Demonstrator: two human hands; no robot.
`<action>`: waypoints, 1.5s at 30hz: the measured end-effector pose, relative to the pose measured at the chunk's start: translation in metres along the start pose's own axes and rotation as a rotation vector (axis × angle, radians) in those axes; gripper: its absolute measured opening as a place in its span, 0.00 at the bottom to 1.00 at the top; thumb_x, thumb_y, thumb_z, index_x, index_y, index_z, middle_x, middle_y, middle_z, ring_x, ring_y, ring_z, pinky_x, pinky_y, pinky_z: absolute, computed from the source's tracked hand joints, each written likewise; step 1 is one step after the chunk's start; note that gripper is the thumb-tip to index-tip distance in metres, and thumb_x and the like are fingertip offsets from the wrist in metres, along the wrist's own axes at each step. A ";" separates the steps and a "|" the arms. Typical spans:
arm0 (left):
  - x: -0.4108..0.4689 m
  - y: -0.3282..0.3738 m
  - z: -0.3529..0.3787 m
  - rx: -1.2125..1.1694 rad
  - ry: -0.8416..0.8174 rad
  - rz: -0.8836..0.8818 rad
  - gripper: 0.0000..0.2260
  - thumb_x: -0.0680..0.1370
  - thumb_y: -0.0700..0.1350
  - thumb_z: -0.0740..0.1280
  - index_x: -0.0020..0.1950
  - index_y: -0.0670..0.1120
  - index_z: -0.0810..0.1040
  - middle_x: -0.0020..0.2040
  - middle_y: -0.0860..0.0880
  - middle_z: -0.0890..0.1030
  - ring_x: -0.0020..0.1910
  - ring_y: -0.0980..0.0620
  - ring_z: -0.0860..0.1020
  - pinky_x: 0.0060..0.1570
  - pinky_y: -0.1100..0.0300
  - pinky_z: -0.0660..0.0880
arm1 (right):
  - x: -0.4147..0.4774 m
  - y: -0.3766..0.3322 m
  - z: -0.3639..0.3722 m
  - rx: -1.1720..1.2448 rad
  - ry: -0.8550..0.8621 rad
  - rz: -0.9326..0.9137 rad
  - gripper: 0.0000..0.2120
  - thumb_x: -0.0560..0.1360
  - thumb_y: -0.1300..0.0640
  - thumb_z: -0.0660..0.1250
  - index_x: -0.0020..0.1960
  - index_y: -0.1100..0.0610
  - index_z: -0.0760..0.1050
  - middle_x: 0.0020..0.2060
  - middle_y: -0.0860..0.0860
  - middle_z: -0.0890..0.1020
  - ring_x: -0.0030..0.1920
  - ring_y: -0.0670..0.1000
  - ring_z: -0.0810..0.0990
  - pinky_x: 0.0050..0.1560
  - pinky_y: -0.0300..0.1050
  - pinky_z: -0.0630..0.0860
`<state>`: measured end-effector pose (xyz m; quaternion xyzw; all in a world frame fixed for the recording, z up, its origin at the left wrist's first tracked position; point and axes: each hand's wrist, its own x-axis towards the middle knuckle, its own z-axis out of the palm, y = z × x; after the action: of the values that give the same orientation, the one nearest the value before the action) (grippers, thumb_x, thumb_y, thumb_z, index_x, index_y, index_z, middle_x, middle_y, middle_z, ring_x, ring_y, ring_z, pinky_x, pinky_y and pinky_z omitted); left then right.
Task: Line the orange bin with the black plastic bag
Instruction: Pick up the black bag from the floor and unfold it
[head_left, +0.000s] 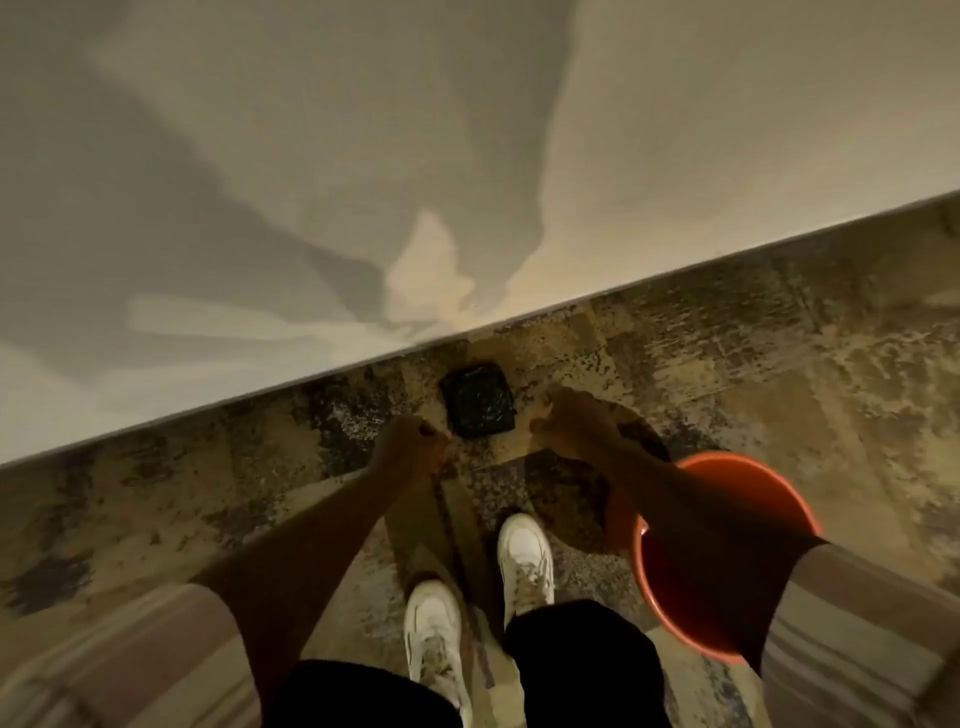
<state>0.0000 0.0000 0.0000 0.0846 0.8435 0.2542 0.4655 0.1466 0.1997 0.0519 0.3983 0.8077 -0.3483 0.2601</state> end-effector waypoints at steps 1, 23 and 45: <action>0.015 -0.003 0.007 -0.027 0.007 -0.026 0.12 0.81 0.44 0.71 0.45 0.36 0.85 0.43 0.34 0.88 0.44 0.35 0.88 0.52 0.36 0.85 | 0.013 0.004 0.008 -0.002 -0.015 0.007 0.22 0.82 0.51 0.69 0.69 0.64 0.75 0.61 0.61 0.84 0.58 0.62 0.83 0.52 0.54 0.78; 0.271 -0.085 0.153 0.042 0.134 -0.160 0.31 0.75 0.50 0.79 0.73 0.38 0.76 0.67 0.38 0.82 0.64 0.38 0.83 0.62 0.50 0.82 | 0.290 0.105 0.191 0.094 0.051 0.079 0.24 0.75 0.49 0.79 0.65 0.56 0.74 0.59 0.55 0.80 0.56 0.56 0.79 0.41 0.43 0.71; 0.168 -0.043 0.111 -0.513 0.207 -0.156 0.15 0.74 0.40 0.78 0.31 0.44 0.75 0.36 0.44 0.79 0.37 0.46 0.79 0.37 0.54 0.78 | 0.200 0.081 0.163 0.647 0.324 0.259 0.07 0.79 0.59 0.71 0.42 0.57 0.80 0.38 0.54 0.84 0.44 0.57 0.85 0.44 0.50 0.82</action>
<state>0.0028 0.0655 -0.1951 -0.1276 0.7987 0.4299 0.4011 0.1271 0.2019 -0.2176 0.6085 0.6295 -0.4822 0.0318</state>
